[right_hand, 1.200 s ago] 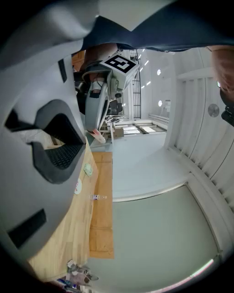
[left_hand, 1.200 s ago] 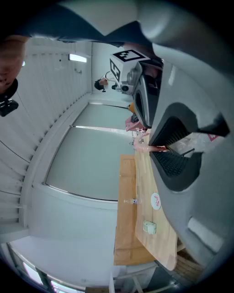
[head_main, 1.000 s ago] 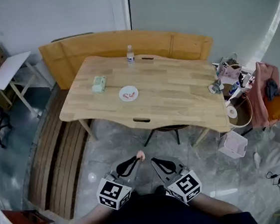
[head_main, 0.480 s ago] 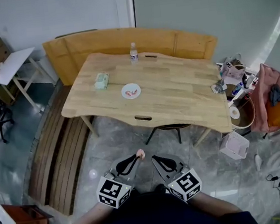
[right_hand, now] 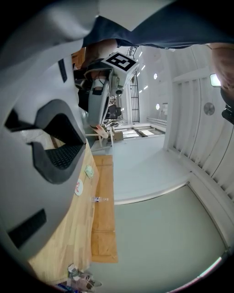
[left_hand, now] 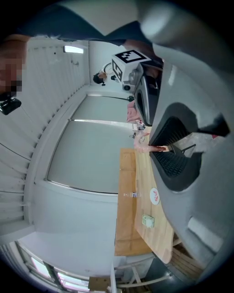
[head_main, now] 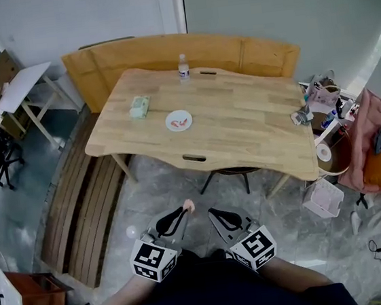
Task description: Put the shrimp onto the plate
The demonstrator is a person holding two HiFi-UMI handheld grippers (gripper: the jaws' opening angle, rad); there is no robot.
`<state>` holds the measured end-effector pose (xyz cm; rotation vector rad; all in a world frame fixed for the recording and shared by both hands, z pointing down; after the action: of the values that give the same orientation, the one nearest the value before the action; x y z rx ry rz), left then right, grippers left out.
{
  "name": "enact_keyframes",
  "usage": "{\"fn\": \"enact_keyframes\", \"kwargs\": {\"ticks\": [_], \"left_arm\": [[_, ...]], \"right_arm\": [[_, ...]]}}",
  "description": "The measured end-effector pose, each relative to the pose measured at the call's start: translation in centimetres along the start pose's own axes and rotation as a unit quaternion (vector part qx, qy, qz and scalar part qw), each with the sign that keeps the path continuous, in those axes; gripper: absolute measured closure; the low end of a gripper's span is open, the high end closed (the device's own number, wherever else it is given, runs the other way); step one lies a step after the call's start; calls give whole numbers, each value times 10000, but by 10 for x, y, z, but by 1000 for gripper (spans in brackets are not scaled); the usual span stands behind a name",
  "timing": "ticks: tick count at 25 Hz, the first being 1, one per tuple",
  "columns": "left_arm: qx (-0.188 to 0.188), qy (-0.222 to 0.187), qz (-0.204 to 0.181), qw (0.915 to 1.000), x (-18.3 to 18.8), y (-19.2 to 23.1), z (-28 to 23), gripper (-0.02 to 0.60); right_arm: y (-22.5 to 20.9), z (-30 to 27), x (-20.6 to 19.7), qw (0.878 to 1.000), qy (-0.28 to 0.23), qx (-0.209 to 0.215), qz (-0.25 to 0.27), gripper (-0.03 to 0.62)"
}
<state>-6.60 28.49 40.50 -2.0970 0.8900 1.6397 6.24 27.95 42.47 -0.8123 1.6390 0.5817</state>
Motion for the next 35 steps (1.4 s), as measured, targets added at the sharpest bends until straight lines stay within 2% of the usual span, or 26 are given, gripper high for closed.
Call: {"fn": "enact_keyframes", "kwargs": {"ticks": [6, 12, 27, 35], "left_arm": [[99, -48, -4, 9999, 4, 15, -13, 538], [55, -81, -27, 9999, 9, 50, -30, 538], [-497, 116, -226, 9984, 32, 202, -85, 538], [-777, 162, -331, 9963, 41, 266, -100, 538]], "right_arm": [[-15, -13, -2, 10000, 25, 54, -8, 583], [-34, -46, 2, 10000, 10, -72, -1, 583], [-75, -179, 30, 9976, 197, -614, -272, 583], [-87, -232, 45, 9942, 226, -1010, -303, 583]]}}
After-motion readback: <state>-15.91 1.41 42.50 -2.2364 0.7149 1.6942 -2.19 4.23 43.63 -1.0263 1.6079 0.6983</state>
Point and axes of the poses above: the fingertips, and each gripper's own axes: z backward along the fingers, y to its left, x out of its top, the point moved 5 cm from there along z, backward along the fingers, and after that the axes turned 12 degrees about -x, right-handed, at the moved point
